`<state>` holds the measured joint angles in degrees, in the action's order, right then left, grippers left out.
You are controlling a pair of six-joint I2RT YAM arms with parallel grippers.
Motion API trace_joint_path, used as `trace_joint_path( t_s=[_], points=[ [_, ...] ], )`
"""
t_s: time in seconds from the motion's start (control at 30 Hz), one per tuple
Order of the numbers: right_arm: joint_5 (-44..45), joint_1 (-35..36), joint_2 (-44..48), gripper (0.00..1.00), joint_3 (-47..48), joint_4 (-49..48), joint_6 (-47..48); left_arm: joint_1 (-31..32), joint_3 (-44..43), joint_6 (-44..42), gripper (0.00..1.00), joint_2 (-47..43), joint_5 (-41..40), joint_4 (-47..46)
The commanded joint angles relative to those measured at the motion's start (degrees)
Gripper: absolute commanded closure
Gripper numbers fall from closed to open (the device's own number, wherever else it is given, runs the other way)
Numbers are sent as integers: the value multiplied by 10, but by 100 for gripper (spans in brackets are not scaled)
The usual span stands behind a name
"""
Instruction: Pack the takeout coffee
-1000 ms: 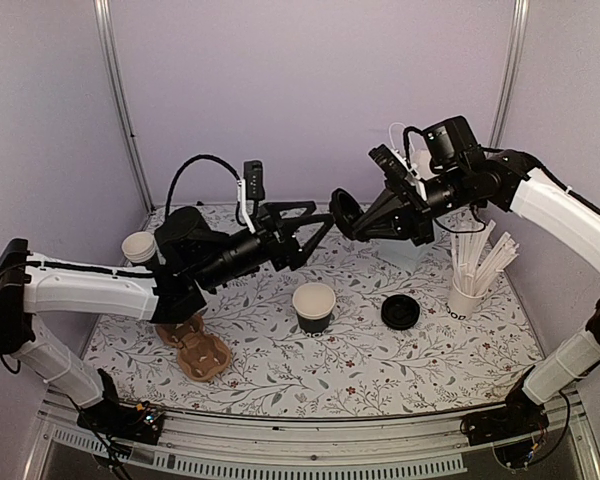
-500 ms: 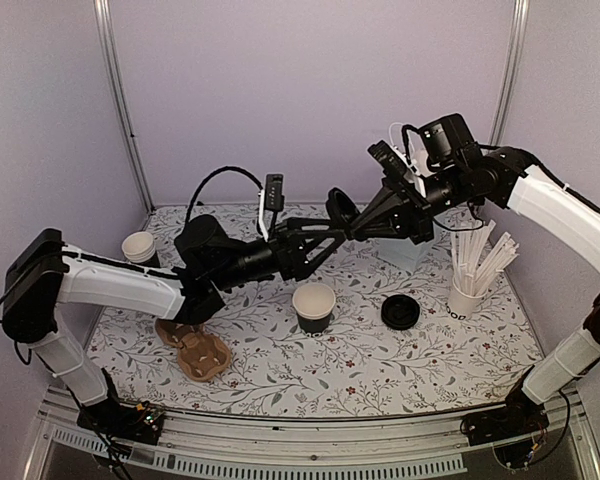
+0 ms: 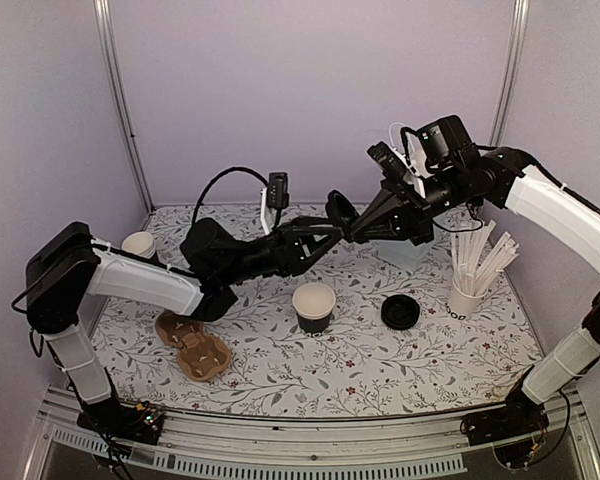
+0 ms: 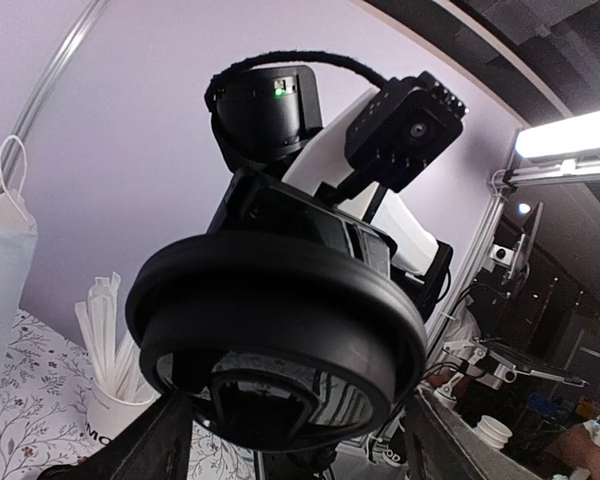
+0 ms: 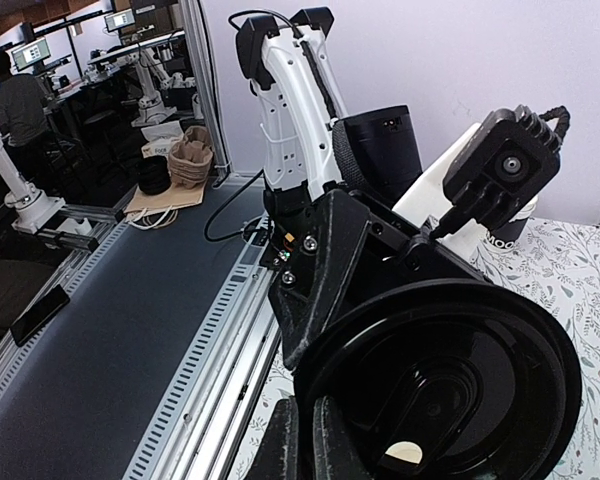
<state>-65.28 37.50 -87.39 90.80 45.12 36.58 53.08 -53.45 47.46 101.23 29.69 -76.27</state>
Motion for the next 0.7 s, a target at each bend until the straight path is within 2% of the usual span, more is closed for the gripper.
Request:
trace_joint_path(
  t_s=[0.0,0.17,0.67],
  points=[
    [-10,4,-2,96,7,6,-2,-10,-18,21,27,5,19,-45],
    [-5,4,-2,95,4,3,-1,-12,-20,23,34,7,27,-45],
    [6,4,-4,83,-1,-5,-3,-22,-10,32,53,5,32,-47]
  ],
)
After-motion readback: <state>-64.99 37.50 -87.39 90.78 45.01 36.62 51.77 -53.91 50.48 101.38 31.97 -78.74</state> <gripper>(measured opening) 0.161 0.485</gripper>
